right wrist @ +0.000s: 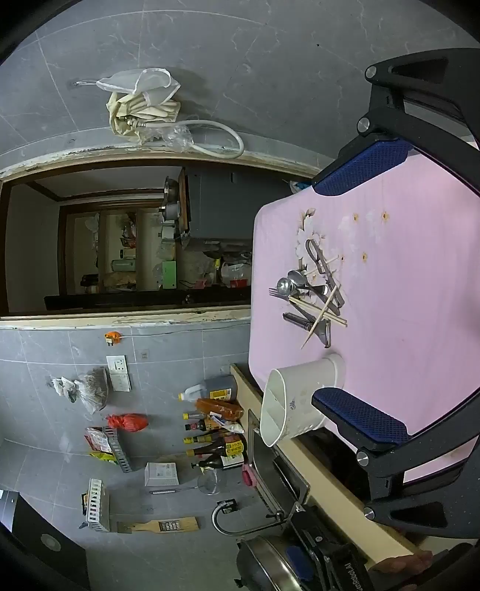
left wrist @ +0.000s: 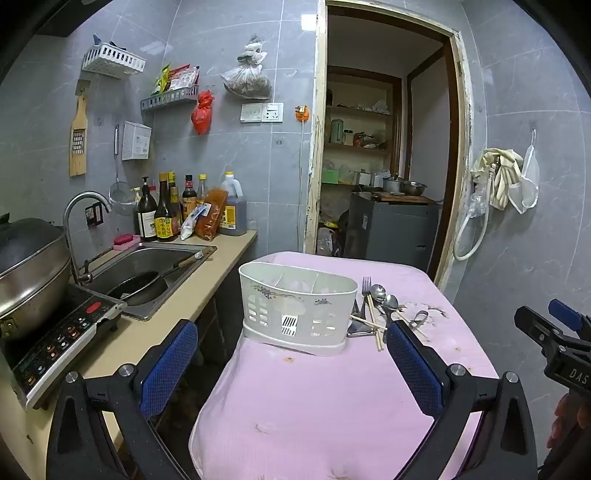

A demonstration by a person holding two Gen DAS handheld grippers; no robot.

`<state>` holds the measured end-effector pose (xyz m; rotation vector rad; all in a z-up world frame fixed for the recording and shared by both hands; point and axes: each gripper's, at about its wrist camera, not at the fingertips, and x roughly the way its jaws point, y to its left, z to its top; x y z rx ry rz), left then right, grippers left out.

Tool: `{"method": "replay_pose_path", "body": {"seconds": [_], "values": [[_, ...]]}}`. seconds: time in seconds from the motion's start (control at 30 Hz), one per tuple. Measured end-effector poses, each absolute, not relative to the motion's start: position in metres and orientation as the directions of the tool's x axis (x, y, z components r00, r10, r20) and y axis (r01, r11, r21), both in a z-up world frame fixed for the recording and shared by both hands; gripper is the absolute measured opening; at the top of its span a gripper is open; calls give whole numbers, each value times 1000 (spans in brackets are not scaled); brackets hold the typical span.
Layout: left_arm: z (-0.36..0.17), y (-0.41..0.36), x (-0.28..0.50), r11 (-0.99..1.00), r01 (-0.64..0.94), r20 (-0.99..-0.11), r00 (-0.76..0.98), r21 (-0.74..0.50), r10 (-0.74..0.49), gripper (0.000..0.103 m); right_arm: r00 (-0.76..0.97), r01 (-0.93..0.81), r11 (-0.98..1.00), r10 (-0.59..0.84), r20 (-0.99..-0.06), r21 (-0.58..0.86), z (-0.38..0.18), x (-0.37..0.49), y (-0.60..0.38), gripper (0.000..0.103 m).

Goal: Organize utensils

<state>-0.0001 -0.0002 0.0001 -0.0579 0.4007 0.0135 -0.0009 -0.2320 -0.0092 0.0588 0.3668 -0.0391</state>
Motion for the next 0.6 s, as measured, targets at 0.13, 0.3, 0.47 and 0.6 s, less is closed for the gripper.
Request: {"method": "replay_pose_path", "body": {"seconds": [0.13, 0.3, 0.47, 0.6], "values": [[0, 0, -1, 998, -26, -390, 921, -58, 2, 103, 932, 48, 997, -26, -360, 52, -10, 0, -232, 102], [0, 0, 0, 998, -26, -391, 920, -55, 2, 103, 932, 48, 997, -25, -363, 54, -9, 1, -232, 102], [0, 0, 0, 998, -25, -391, 920, -57, 1, 103, 931, 48, 997, -24, -363, 59, -8, 0, -234, 102], [0, 0, 0, 998, -25, -393, 919, -56, 1, 103, 930, 49, 997, -23, -367, 61, -12, 0, -233, 102]]}}
